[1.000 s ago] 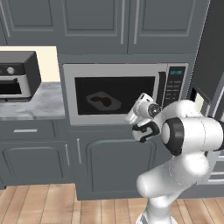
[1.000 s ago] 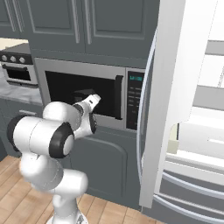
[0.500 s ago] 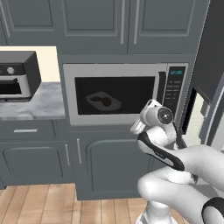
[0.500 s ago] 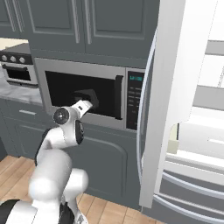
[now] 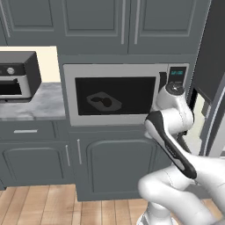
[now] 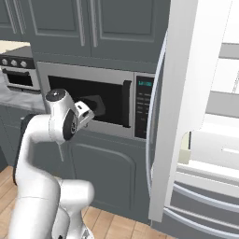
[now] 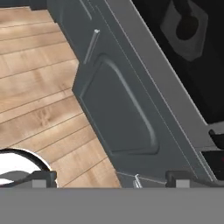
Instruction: Place the tupperware containing the fish and onion meal in the microwave. Close the microwave door and press the start button to reheat the meal.
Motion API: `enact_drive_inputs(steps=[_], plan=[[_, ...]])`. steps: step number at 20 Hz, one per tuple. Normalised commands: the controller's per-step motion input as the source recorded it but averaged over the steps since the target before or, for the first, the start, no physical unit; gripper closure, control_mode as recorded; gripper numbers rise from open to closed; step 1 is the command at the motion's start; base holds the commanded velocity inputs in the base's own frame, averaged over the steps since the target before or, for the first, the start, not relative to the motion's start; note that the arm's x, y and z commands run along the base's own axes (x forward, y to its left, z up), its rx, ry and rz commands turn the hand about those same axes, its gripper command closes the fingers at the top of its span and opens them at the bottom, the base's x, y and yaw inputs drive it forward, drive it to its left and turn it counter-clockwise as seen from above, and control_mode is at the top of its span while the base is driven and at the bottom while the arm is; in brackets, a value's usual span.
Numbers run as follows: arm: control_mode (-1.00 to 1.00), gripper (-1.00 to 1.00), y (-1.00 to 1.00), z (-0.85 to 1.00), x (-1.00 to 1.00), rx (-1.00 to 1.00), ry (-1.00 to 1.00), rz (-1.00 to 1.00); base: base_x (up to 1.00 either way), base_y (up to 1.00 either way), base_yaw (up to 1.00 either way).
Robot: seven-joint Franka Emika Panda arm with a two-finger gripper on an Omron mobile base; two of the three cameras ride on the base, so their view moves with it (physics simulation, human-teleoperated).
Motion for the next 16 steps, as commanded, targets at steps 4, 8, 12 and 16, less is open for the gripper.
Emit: enact_drive_inputs(steps=[4,8,12,16], plan=[[-1.00,-1.00,-0.53,-0.49,-0.88,-0.07,0.00,-0.09,0.00,0.00,0.00],[-1.00,-1.00,-0.77,-0.14,-0.35,-0.01,0.00,-0.10,0.00,0.00,0.00],[-1.00,-1.00,-0.66,0.00,0.01,-0.03,0.00,-0.01,0.00,0.00,0.00],[-1.00,-1.00,-0.38,0.00,0.31,-0.02,0.00,0.00,0.00,0.00,0.00]])
